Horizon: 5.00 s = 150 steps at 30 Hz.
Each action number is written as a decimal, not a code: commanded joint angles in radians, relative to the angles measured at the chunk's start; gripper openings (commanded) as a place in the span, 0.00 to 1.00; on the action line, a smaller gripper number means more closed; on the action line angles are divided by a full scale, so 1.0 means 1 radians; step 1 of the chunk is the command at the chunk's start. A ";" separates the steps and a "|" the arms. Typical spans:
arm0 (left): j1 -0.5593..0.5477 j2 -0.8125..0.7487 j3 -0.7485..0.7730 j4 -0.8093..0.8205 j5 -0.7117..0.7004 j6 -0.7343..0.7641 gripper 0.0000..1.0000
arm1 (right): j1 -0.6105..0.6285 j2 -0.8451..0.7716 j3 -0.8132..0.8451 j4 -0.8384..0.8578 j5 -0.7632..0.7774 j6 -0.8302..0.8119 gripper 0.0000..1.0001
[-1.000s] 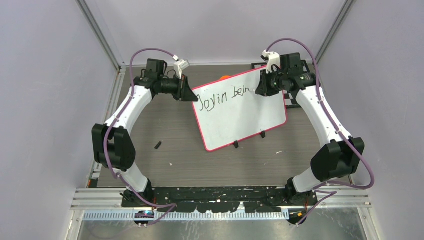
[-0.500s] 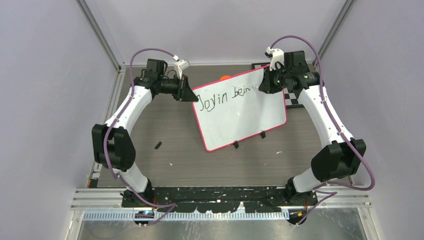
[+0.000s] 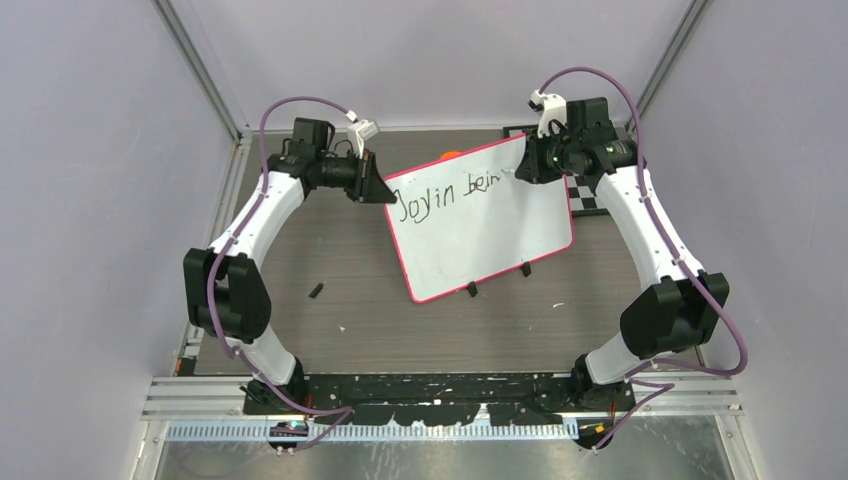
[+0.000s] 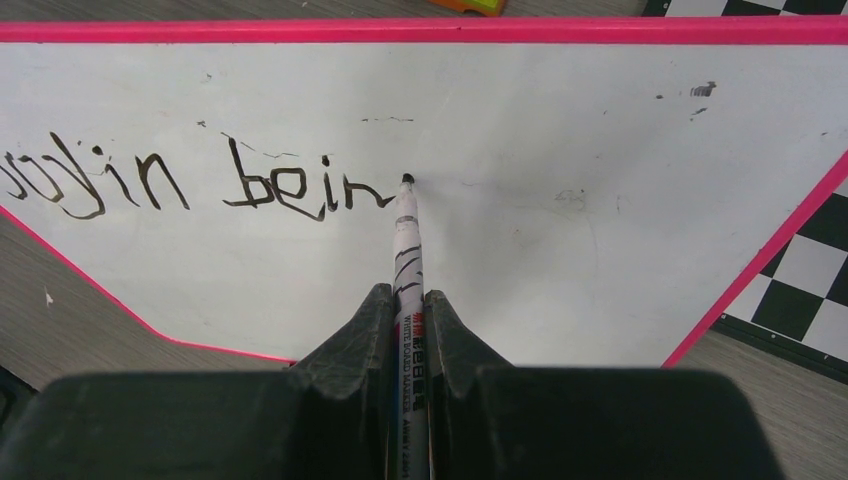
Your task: Write a sentence on the whiteboard
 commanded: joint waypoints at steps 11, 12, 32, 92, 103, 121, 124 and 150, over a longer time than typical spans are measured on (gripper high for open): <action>-0.022 -0.013 -0.024 0.013 -0.064 0.064 0.00 | 0.008 -0.039 -0.061 0.033 0.002 -0.023 0.00; -0.022 -0.013 -0.025 0.014 -0.064 0.064 0.00 | 0.008 -0.041 -0.063 0.033 0.006 -0.025 0.00; -0.022 -0.011 -0.021 0.011 -0.065 0.065 0.00 | -0.012 0.015 0.052 0.030 0.029 -0.023 0.00; -0.025 -0.023 -0.091 0.063 -0.016 -0.007 0.40 | 0.271 -0.236 -0.351 0.035 -0.220 0.009 0.00; -0.039 -0.008 -0.109 0.088 -0.019 -0.025 0.40 | 0.296 -0.248 -0.464 0.183 -0.174 0.016 0.00; -0.039 0.001 -0.124 0.116 -0.050 -0.057 0.12 | 0.370 -0.244 -0.459 0.273 0.023 0.066 0.00; -0.039 0.000 -0.125 0.117 -0.054 -0.057 0.08 | 0.371 -0.237 -0.451 0.273 0.042 0.062 0.00; -0.039 -0.013 -0.128 0.117 -0.058 -0.050 0.00 | 0.430 -0.158 -0.433 0.300 0.089 0.027 0.00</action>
